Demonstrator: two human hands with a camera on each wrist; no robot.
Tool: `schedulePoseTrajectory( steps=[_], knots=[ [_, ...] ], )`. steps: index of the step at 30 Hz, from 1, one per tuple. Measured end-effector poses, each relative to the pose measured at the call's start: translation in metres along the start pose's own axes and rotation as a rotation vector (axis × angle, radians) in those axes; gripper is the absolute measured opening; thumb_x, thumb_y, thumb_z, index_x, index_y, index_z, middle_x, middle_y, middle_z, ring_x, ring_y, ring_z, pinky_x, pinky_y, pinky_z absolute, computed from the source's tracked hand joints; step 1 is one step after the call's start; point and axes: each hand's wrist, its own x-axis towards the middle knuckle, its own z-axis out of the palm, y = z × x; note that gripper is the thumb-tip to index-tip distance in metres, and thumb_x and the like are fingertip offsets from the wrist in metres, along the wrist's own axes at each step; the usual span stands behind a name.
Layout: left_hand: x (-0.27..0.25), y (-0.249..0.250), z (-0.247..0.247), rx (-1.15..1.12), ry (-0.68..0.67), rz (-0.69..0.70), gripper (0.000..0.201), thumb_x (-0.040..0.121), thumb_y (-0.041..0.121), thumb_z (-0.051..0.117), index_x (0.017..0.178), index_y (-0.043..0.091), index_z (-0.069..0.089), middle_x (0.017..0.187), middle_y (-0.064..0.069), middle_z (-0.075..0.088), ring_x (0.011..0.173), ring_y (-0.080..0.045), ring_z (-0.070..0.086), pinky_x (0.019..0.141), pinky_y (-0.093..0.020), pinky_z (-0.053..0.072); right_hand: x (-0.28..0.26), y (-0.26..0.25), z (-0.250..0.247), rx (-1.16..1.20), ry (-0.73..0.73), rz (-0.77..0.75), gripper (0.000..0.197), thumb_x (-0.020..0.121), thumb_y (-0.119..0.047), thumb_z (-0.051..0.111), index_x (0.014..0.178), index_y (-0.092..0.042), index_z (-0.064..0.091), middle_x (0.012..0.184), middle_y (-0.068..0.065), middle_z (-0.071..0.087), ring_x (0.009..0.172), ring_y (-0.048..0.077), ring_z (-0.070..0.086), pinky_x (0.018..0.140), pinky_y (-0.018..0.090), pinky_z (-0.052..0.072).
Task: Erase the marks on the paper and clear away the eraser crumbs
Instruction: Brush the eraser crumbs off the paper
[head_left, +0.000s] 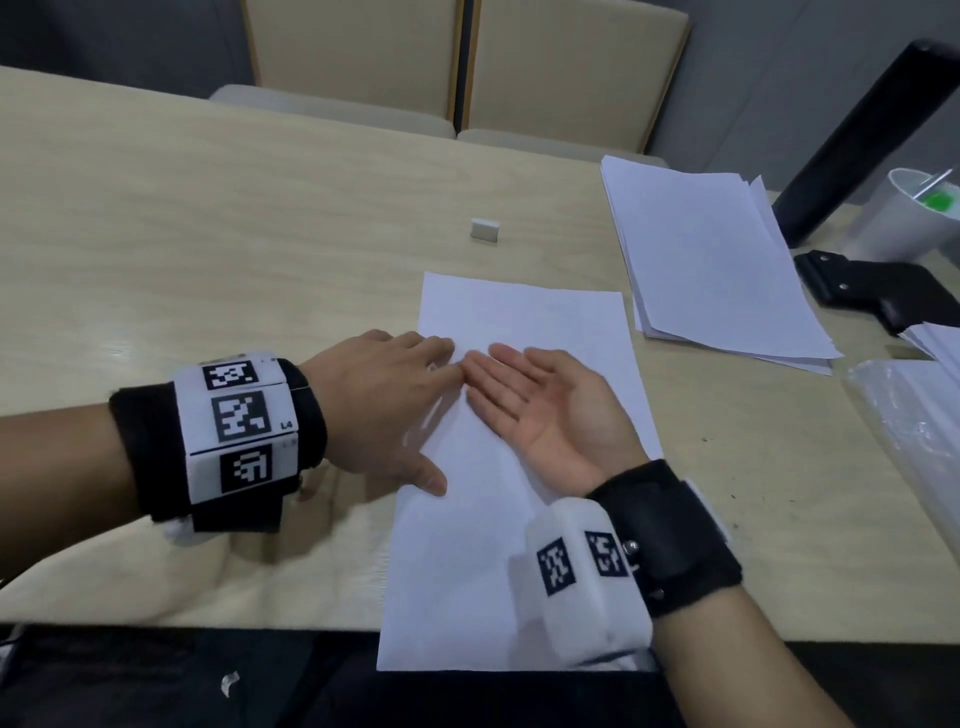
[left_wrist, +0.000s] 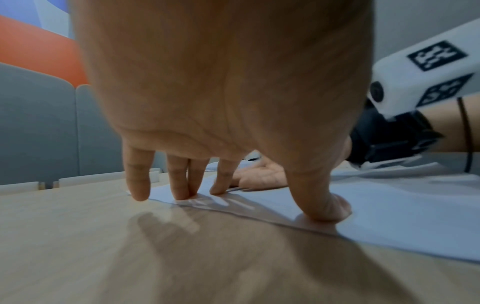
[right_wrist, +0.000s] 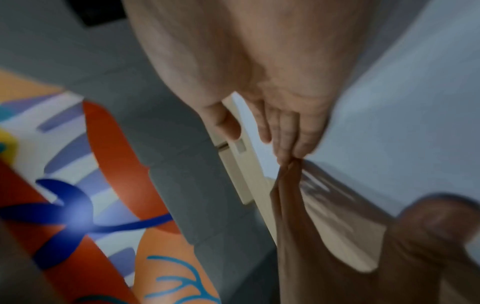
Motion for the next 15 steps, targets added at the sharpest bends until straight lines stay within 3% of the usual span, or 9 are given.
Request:
schedulePoseTrajectory(
  steps=[2, 4, 6, 8, 11, 15],
  knots=[
    [0.001, -0.002, 0.001, 0.019, 0.017, 0.010, 0.113, 0.052, 0.093, 0.022, 0.136, 0.019, 0.036, 0.142, -0.001, 0.039, 0.122, -0.021, 0.046, 0.100, -0.039, 0.041, 0.000, 0.001, -0.021, 0.093, 0.175, -0.190, 0.026, 0.095, -0.005, 0.045, 0.116, 0.003, 0.059, 0.116, 0.018, 0.067, 0.105, 0.027, 0.066, 0.092, 0.032, 0.053],
    [0.001, -0.004, 0.002, 0.020, 0.026, 0.013, 0.113, 0.050, 0.094, 0.018, 0.129, 0.017, 0.041, 0.138, 0.001, 0.042, 0.118, -0.020, 0.048, 0.098, -0.039, 0.042, -0.015, -0.008, -0.045, -0.018, 0.433, -0.510, 0.027, 0.089, 0.003, 0.048, 0.110, -0.004, 0.063, 0.099, 0.006, 0.066, 0.088, 0.016, 0.061, 0.075, 0.020, 0.051],
    [0.002, -0.004, 0.003, 0.018, 0.038, 0.015, 0.111, 0.051, 0.094, 0.023, 0.125, 0.015, 0.044, 0.133, 0.002, 0.046, 0.115, -0.019, 0.050, 0.097, -0.038, 0.043, -0.036, -0.021, -0.064, -0.230, 0.568, -0.696, 0.031, 0.088, 0.003, 0.048, 0.111, -0.009, 0.065, 0.097, 0.000, 0.064, 0.089, 0.012, 0.061, 0.081, 0.024, 0.051],
    [0.002, -0.004, 0.004, 0.021, 0.050, 0.018, 0.107, 0.053, 0.092, 0.028, 0.124, 0.014, 0.045, 0.131, 0.003, 0.047, 0.114, -0.018, 0.050, 0.097, -0.038, 0.042, -0.051, -0.039, -0.065, -0.373, 0.480, -0.743, 0.030, 0.089, 0.003, 0.047, 0.108, -0.012, 0.065, 0.104, 0.001, 0.065, 0.096, 0.016, 0.065, 0.092, 0.031, 0.051],
    [0.002, -0.004, 0.005, 0.026, 0.041, 0.008, 0.108, 0.054, 0.092, 0.029, 0.127, 0.015, 0.044, 0.139, 0.001, 0.043, 0.123, -0.020, 0.046, 0.100, -0.041, 0.040, -0.051, -0.076, -0.039, -0.538, 0.339, -0.727, 0.027, 0.088, -0.003, 0.049, 0.102, -0.018, 0.067, 0.110, 0.001, 0.068, 0.111, 0.024, 0.066, 0.093, 0.033, 0.054],
    [0.003, -0.011, 0.004, -0.018, 0.046, -0.006, 0.099, 0.057, 0.092, 0.031, 0.124, 0.019, 0.042, 0.143, 0.004, 0.038, 0.127, -0.020, 0.042, 0.099, -0.042, 0.040, -0.046, -0.093, -0.015, -0.305, 0.225, -0.597, 0.023, 0.091, -0.011, 0.048, 0.106, -0.014, 0.065, 0.108, 0.001, 0.070, 0.105, 0.017, 0.070, 0.094, 0.030, 0.054]
  ],
)
